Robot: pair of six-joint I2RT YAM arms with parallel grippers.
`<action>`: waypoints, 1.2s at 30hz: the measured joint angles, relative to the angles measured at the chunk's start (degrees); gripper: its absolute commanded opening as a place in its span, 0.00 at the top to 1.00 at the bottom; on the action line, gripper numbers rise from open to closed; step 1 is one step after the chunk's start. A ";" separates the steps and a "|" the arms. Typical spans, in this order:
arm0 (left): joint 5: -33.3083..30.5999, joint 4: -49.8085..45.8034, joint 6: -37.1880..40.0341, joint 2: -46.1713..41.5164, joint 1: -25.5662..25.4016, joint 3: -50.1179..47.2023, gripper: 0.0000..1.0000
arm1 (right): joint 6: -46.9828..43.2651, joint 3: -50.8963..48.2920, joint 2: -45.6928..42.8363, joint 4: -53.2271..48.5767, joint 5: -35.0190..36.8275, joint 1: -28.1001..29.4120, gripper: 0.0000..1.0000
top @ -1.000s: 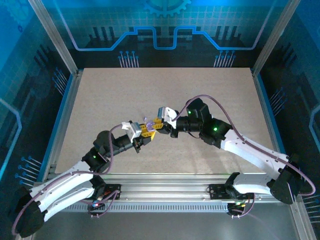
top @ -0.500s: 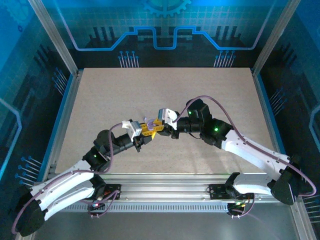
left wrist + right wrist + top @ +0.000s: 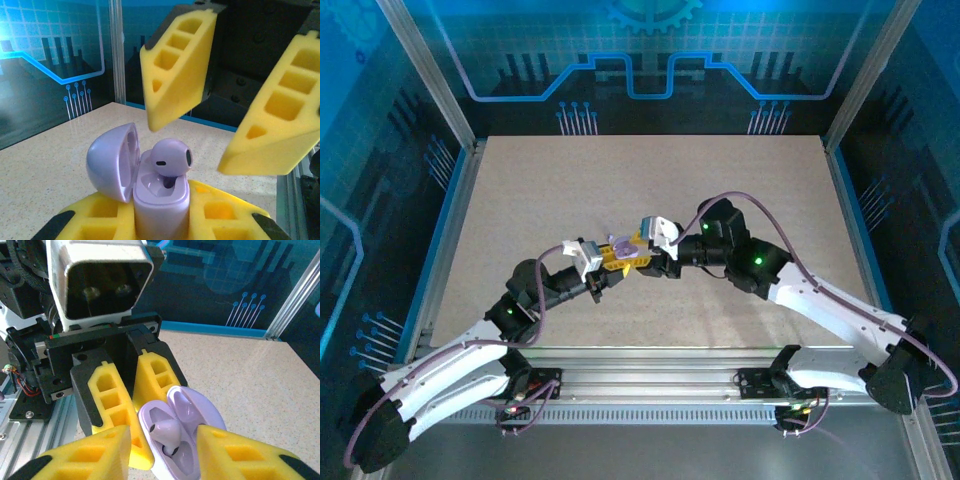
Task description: Insert wireless bluetooth earbuds into charging case
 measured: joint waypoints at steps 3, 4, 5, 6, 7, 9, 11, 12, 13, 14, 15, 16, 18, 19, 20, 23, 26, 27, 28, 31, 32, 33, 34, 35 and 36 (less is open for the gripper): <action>-0.15 -0.02 0.07 -0.02 0.00 0.13 0.81 | 0.87 0.00 -1.14 0.09 0.22 0.00 0.55; -0.20 -0.04 0.15 -0.02 0.00 0.15 0.81 | 1.44 -0.04 -1.44 0.15 0.35 0.00 0.54; -0.35 -0.07 0.20 -0.02 0.00 0.17 0.81 | 2.14 -0.11 -1.81 0.20 0.50 0.00 0.53; -0.59 -0.11 0.33 -0.02 0.00 0.20 0.82 | 2.99 -0.17 -2.16 0.20 0.90 0.00 0.52; -0.85 -0.31 0.44 -0.02 0.00 0.28 0.82 | 4.09 -0.33 -2.49 0.26 1.40 0.00 0.52; -1.62 -1.11 0.76 -0.02 0.00 0.52 0.82 | 6.97 -0.61 -3.08 0.28 2.89 0.00 0.50; -2.36 -2.10 1.57 -0.07 0.00 0.76 0.82 | 11.04 -0.90 -3.45 0.31 4.76 0.00 0.49; -2.67 -2.45 1.81 -0.09 0.00 0.85 0.82 | 13.25 -1.05 -3.54 0.33 5.66 0.00 0.48; -3.02 -2.73 2.03 -0.11 0.00 0.87 0.82 | 15.50 -1.25 -3.58 0.35 6.49 0.00 0.47; -3.32 -3.04 2.19 -0.11 0.00 0.90 0.82 | 18.03 -1.53 -3.67 0.33 7.45 0.02 0.46; -3.72 -3.34 2.60 -0.11 0.00 0.94 0.82 | 20.59 -1.79 -3.69 0.24 8.33 0.02 0.45; -4.09 -3.65 2.91 -0.11 0.00 1.01 0.82 | 22.95 -1.99 -3.72 0.17 9.25 0.09 0.43; -4.70 -4.17 3.30 -0.11 0.00 1.09 0.82 | 27.80 -2.40 -3.72 0.13 11.74 0.52 0.41; -4.87 -4.31 3.45 -0.11 0.00 1.09 0.82 | 29.86 -2.51 -3.72 0.11 12.74 0.90 0.40; -5.14 -4.39 3.52 -0.11 0.00 1.09 0.82 | 32.00 -2.51 -3.67 -0.09 13.90 1.40 0.38; -5.55 -4.68 3.65 -0.11 0.00 1.11 0.82 | 38.12 -2.51 -3.52 -0.37 16.70 2.95 0.33; -5.64 -4.83 3.63 -0.11 0.00 1.11 0.82 | 42.73 -2.32 -2.43 -0.37 18.62 4.46 0.33; -5.66 -4.81 3.63 -0.11 0.00 1.11 0.82 | 43.93 -2.16 -1.95 -0.70 19.39 4.92 0.33; -5.66 -4.81 3.63 -0.11 0.00 1.11 0.82 | 44.83 -2.03 -1.53 -0.98 19.80 5.25 0.33; -5.75 -4.81 3.63 -0.11 0.00 1.11 0.82 | 46.75 -1.79 -0.39 -1.33 20.85 5.84 0.33; -5.77 -4.83 3.63 -0.11 0.00 1.11 0.82 | 47.15 -1.79 -0.17 -1.33 21.05 5.90 0.33; -5.77 -4.81 3.63 -0.11 0.00 1.11 0.82 | 47.47 -1.79 0.00 -1.31 21.18 5.90 0.33; -5.77 -4.83 3.63 -0.11 0.00 1.11 0.82 | 47.65 -1.77 0.11 -1.29 21.24 5.90 0.33; -5.77 -4.83 3.63 -0.11 0.00 1.11 0.82 | 47.84 -1.70 0.22 -1.29 21.24 5.92 0.33; -5.77 -4.83 3.63 -0.11 0.00 1.11 0.82 | 48.02 -1.62 0.26 -1.20 21.27 5.92 0.33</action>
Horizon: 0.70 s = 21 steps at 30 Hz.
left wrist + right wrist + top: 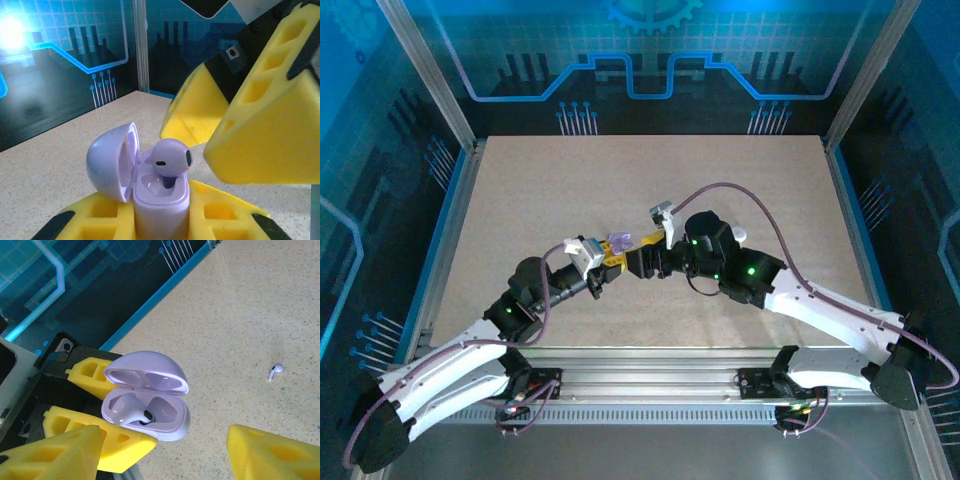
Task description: Insert wireless bluetooth earbuds into charging case
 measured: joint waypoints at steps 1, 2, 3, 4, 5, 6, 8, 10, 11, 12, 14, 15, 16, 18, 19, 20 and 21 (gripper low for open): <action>-0.02 0.00 0.00 -0.02 0.00 0.00 0.82 | 0.04 0.07 0.02 0.11 0.04 0.00 0.33; -0.02 0.00 0.00 -0.02 0.00 0.00 0.82 | 0.07 0.17 0.02 0.22 0.02 0.00 0.33; -0.02 0.00 0.00 -0.02 0.00 0.00 0.82 | 0.07 0.26 0.07 0.37 0.02 0.00 0.33; -0.02 -0.02 0.00 -0.07 0.00 0.00 0.82 | 0.07 0.37 0.11 0.50 0.02 0.00 0.33; -0.02 -0.07 0.00 -0.13 0.00 0.00 0.82 | 0.07 0.52 0.17 0.61 0.02 0.00 0.33; -0.02 -0.20 0.00 -0.26 0.00 0.00 0.82 | 0.04 0.59 0.28 0.90 0.02 0.00 0.32; -0.02 -0.46 0.00 -0.44 0.00 0.00 0.82 | 0.04 0.90 0.61 0.98 0.02 0.00 0.32; -0.02 -0.52 0.00 -0.50 0.00 0.00 0.82 | 0.04 1.22 1.07 1.11 0.02 0.00 0.32; -0.02 -0.61 0.00 -0.57 0.00 0.00 0.82 | 0.04 1.36 1.31 1.22 0.04 0.00 0.32; -0.02 -0.72 0.00 -0.63 0.00 0.00 0.82 | 0.04 1.51 1.53 1.25 0.04 0.00 0.32; -0.02 -0.83 0.00 -0.74 0.00 0.00 0.82 | 0.04 1.84 2.01 1.18 0.22 0.00 0.32; -0.02 -0.83 0.00 -0.76 0.00 0.00 0.82 | 0.02 2.05 2.27 1.11 0.22 0.00 0.32; -0.02 -0.83 0.00 -0.81 0.00 0.00 0.82 | 0.02 2.27 2.49 1.05 0.24 0.00 0.32; -0.02 -0.83 -0.02 -0.92 0.00 0.00 0.82 | 0.02 2.40 2.75 1.05 0.26 0.00 0.32; -0.02 -0.85 -0.02 -0.98 0.00 0.00 0.82 | 0.02 2.40 2.75 0.87 0.39 0.00 0.32; -0.02 -0.85 -0.02 -1.09 0.00 0.02 0.82 | 0.02 2.40 2.75 0.85 0.66 0.00 0.33; -0.02 -0.85 -0.02 -1.18 0.00 0.00 0.82 | 0.02 2.40 2.75 0.85 0.90 0.00 0.33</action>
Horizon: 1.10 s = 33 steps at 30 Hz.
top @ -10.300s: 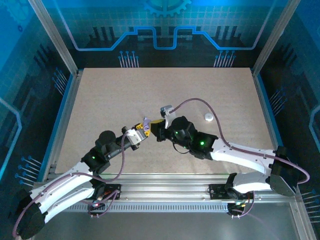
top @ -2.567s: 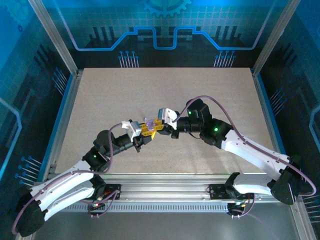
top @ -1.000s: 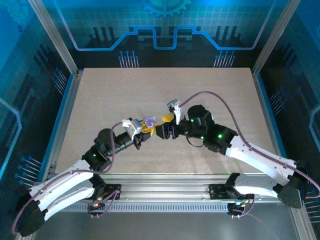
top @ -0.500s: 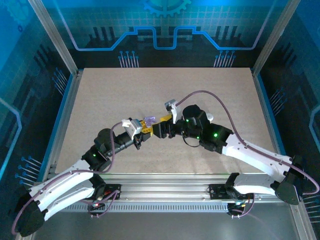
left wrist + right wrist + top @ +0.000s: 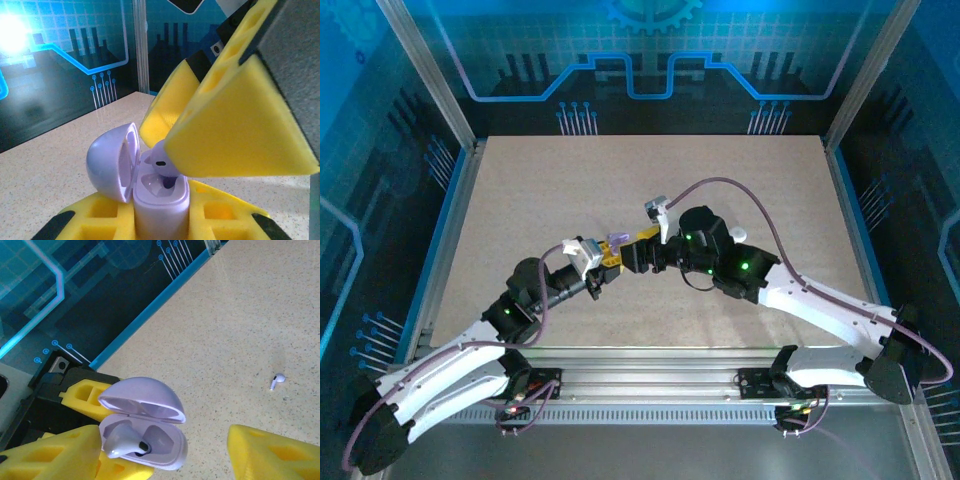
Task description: Insert wireless bluetooth earbuds into charging case
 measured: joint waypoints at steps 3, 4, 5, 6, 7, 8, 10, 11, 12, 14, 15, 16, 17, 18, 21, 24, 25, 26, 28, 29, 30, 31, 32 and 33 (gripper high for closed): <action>-0.07 -0.17 0.00 -0.24 0.00 0.02 0.82 | 0.00 0.00 -0.02 -0.02 0.68 0.00 0.34; -0.28 -0.31 0.00 -0.31 0.00 0.02 0.82 | 0.00 0.00 -0.09 -0.09 0.83 0.00 0.34; -0.44 -0.39 0.00 -0.31 0.00 0.02 0.82 | 0.00 -0.02 -0.22 -0.26 0.92 0.00 0.34; -0.50 -0.44 0.00 -0.33 0.00 0.02 0.82 | 0.02 -0.04 -0.37 -0.46 1.09 0.00 0.34; -0.70 -0.44 0.00 -0.33 0.00 0.02 0.82 | 0.02 -0.15 -0.63 -0.57 1.42 0.00 0.34; -0.85 -0.44 0.00 -0.33 0.00 0.02 0.82 | 0.02 -0.31 -1.03 -0.66 1.77 0.00 0.35; -0.90 -0.44 0.00 -0.35 0.00 0.02 0.82 | 0.20 -0.70 -1.81 -0.85 2.23 -0.02 0.35; -0.90 -0.44 0.00 -0.35 0.00 0.02 0.82 | 0.24 -0.94 -2.25 -0.92 2.51 -0.02 0.35; -0.90 -0.44 0.00 -0.35 0.00 0.02 0.82 | 0.31 -1.18 -2.64 -0.94 2.84 -0.04 0.35; -0.92 -0.46 -0.02 -0.35 0.00 0.02 0.82 | 0.57 -1.64 -3.34 -1.03 3.52 -0.07 0.35; -0.92 -0.46 0.00 -0.35 0.00 0.02 0.82 | 0.63 -1.70 -3.58 -1.22 3.76 -0.11 0.35; -0.92 -0.46 0.00 -0.35 0.00 0.02 0.82 | 0.68 -1.75 -3.78 -1.29 4.11 -0.15 0.35; -0.92 -0.46 -0.02 -0.35 0.00 0.02 0.82 | 0.81 -1.75 -3.91 -1.42 4.57 -0.17 0.35; -0.92 -0.44 -0.02 -0.35 0.00 0.02 0.82 | 0.90 -1.77 -4.02 -1.51 4.87 -0.28 0.35; -0.90 -0.46 -0.02 -0.35 0.00 0.02 0.82 | 1.18 -2.03 -4.28 -1.73 5.44 -0.68 0.35; -0.87 -0.46 -0.02 -0.35 0.00 0.02 0.82 | 1.33 -2.32 -4.35 -1.90 5.97 -1.09 0.35; -0.87 -0.44 -0.02 -0.35 0.00 0.02 0.82 | 1.36 -2.40 -4.37 -1.99 6.01 -1.20 0.35; -0.85 -0.46 -0.02 -0.35 0.00 0.02 0.82 | 1.46 -2.40 -4.39 -2.12 6.16 -1.27 0.35; -0.85 -0.46 -0.02 -0.35 0.00 0.02 0.82 | 1.49 -2.45 -4.39 -2.12 6.25 -1.31 0.35; -0.85 -0.46 -0.02 -0.35 0.00 0.02 0.82 | 1.49 -2.51 -4.44 -2.08 6.25 -1.29 0.36; -0.85 -0.44 -0.04 -0.35 0.00 0.02 0.82 | 1.49 -2.58 -4.50 -2.10 6.21 -1.29 0.35; -0.85 -0.46 -0.02 -0.35 0.00 0.02 0.82 | 1.49 -2.69 -4.55 -2.05 6.19 -1.31 0.35; -0.85 -0.44 -0.04 -0.35 0.00 0.02 0.82 | 1.49 -2.82 -4.57 -2.08 6.14 -1.36 0.35; -0.85 -0.44 -0.04 -0.35 0.00 0.02 0.82 | 1.49 -2.86 -4.57 -2.08 6.03 -1.40 0.35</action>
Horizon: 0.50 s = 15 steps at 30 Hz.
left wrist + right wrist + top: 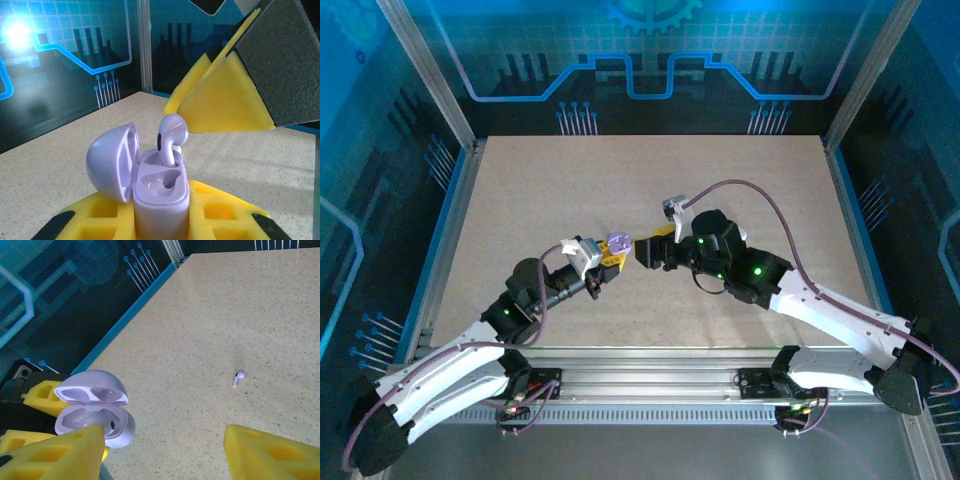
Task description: Insert wireless bluetooth earbuds into charging case
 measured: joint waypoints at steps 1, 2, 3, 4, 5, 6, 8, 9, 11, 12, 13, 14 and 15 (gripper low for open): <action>0.00 0.00 0.00 0.00 0.00 0.00 0.82 | 0.00 -0.13 0.00 0.02 -0.13 -0.09 0.35; 0.00 0.00 -0.02 0.00 0.00 0.00 0.82 | 0.00 -0.24 0.00 0.00 -0.33 -0.22 0.35; 0.02 0.00 -0.09 0.00 0.00 0.00 0.82 | 0.00 -0.31 0.00 0.00 -0.42 -0.28 0.35; 0.02 0.00 -0.11 0.00 0.00 0.00 0.82 | 0.00 -0.35 0.00 -0.02 -0.57 -0.39 0.36; 0.02 0.00 -0.11 0.00 0.00 0.00 0.82 | 0.00 -0.37 0.00 -0.02 -0.74 -0.55 0.35; 0.02 0.00 -0.11 0.00 0.00 0.00 0.82 | -0.02 -0.39 -0.04 -0.02 -0.79 -0.61 0.36; 0.04 0.00 -0.13 0.00 0.00 0.00 0.82 | 0.00 -0.59 -0.24 -0.02 -0.76 -0.76 0.36; 0.04 0.00 -0.13 0.00 0.00 0.00 0.82 | 0.00 -0.61 -0.35 -0.11 -0.79 -0.81 0.36; 0.04 0.00 -0.13 0.00 0.00 0.00 0.82 | 0.00 -0.66 -0.63 -0.11 -0.76 -1.03 0.36; 0.04 0.00 -0.13 0.00 0.00 0.00 0.82 | -0.02 -0.72 -0.83 -0.07 -0.74 -1.05 0.36; 0.04 0.00 -0.13 0.00 0.00 0.00 0.82 | -0.04 -0.94 -1.16 0.02 -0.76 -1.11 0.36; 0.04 0.00 -0.13 0.00 0.00 0.00 0.82 | -0.07 -1.33 -1.68 0.15 -0.96 -1.14 0.36; 0.04 0.00 -0.13 0.00 0.00 0.00 0.82 | -0.26 -1.88 -2.27 0.46 -1.18 -1.14 0.36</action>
